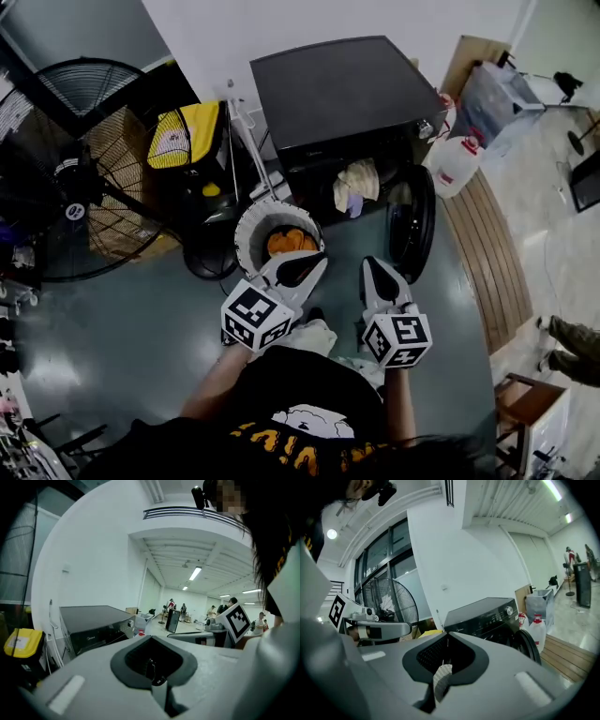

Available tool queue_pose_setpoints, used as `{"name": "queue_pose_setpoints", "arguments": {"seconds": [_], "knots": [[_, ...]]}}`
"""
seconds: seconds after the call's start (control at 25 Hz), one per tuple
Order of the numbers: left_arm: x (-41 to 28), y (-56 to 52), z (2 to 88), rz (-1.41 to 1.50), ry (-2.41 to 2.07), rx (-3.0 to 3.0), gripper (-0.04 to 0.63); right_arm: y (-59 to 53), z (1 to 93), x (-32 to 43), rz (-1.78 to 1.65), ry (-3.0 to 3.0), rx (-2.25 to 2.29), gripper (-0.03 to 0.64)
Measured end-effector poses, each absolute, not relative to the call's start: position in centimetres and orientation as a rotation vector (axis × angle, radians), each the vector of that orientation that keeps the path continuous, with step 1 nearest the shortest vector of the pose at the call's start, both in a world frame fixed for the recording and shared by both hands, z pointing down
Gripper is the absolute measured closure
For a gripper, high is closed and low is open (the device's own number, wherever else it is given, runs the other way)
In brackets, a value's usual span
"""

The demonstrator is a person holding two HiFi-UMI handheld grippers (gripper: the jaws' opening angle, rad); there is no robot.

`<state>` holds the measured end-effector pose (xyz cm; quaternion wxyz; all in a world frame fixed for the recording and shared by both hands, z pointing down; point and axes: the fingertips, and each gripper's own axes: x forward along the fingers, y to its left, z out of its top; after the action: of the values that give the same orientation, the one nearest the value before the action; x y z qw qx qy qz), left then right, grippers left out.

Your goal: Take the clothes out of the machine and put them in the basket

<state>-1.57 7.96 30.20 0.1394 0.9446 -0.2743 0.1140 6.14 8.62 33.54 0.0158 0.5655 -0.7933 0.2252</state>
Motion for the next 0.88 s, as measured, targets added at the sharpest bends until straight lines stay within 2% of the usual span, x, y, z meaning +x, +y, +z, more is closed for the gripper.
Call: {"name": "queue_pose_setpoints", "arguments": {"seconds": [0.52, 0.88], "knots": [[-4.7, 1.5, 34.0, 0.362, -0.757, 2.677, 0.595, 2.4, 37.8, 2.8, 0.755, -2.373, 1.664, 0.583], [-4.1, -0.6, 35.1, 0.465, -0.762, 2.751, 0.595, -2.0, 40.6, 4.2, 0.702, -2.331, 1.611, 0.534]]}}
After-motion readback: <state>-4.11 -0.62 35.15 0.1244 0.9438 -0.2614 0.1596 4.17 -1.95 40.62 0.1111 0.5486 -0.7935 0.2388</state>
